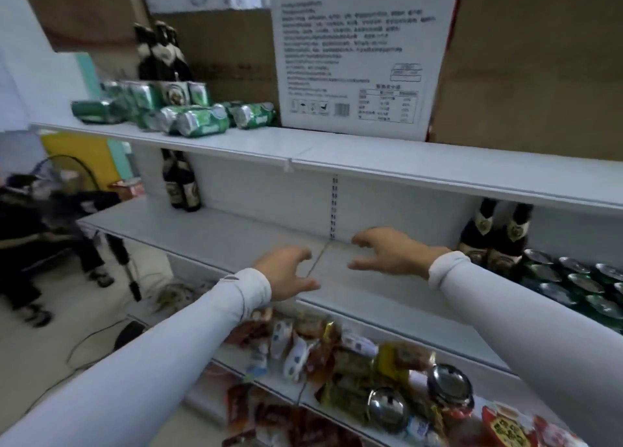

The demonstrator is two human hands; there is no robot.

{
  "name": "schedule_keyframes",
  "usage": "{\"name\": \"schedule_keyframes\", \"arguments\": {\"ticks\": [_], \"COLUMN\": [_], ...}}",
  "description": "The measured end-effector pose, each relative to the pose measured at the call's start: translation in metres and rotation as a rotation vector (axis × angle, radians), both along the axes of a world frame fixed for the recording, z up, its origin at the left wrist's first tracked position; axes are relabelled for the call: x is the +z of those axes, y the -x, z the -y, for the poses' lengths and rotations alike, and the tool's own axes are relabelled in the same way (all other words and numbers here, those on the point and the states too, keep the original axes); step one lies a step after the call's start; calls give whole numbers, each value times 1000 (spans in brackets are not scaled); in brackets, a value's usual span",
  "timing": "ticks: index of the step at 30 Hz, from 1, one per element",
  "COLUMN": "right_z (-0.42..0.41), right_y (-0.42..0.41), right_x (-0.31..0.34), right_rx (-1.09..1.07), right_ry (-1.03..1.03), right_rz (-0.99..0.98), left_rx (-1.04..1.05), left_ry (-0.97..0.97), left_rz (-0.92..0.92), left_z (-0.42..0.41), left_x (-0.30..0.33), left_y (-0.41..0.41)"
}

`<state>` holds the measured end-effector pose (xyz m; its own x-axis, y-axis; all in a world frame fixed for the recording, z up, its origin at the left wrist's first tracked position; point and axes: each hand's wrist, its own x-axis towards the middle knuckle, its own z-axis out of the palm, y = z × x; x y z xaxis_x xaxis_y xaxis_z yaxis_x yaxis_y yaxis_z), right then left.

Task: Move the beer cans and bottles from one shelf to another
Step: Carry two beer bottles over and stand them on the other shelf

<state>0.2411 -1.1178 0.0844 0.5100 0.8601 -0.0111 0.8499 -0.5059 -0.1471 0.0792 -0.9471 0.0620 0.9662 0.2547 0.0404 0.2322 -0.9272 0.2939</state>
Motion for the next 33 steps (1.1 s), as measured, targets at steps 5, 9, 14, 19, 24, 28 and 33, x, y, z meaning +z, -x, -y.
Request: {"name": "schedule_keyframes", "arguments": {"ticks": [5,9,14,19,24,28,33], "right_z": [-129,-221,-322,-433,-533,-587,-630], "right_y": [59,85,92,76,55,41,16], "right_x": [-6,-17,-48,-74,-83,-92,-112], "right_rx": [132,239,328,344,310,266,151], "right_ry": [13,21,35,-23,-68,-53,-32], "right_rz": [-69,-79,-132,-233,-335,-410,-437], "left_rx": [180,341,417,426,381,395,351], "left_ry": [32,62,86,79,81,100,149], "left_rz": [-17,1,-50,-87,-166,-162,-144], "left_z": [-100,-171,-251,-350,-448,-526,-596], "left_x": [-8,-25,-45,-57,-58,-62,-75], "left_y": [91,140,161,134,103,89,51]}}
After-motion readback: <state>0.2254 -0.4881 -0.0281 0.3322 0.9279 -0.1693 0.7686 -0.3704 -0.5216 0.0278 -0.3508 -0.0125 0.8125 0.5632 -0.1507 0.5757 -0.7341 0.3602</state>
